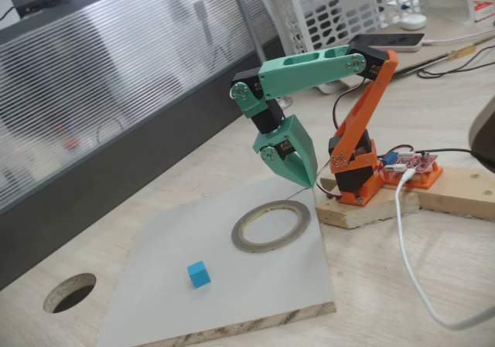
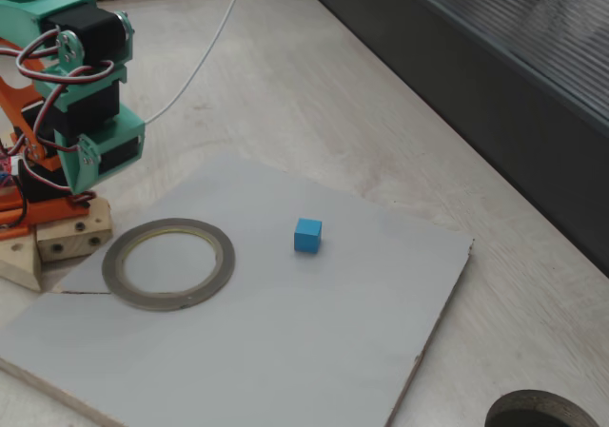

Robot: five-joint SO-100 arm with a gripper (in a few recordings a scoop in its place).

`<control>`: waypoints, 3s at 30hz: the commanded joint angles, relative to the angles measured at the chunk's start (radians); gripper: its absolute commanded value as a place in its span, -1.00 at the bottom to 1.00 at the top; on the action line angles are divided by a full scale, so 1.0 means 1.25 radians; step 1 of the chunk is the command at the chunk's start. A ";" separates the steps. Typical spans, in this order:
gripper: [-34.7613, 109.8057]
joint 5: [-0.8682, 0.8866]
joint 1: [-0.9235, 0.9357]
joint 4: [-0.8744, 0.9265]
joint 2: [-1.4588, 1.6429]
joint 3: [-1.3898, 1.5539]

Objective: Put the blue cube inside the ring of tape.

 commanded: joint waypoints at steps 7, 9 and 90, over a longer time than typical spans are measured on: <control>-0.53 0.009 0.006 0.007 0.005 0.006; -0.53 0.009 0.006 0.007 0.005 0.006; -0.53 0.002 -0.423 0.002 -0.715 -0.985</control>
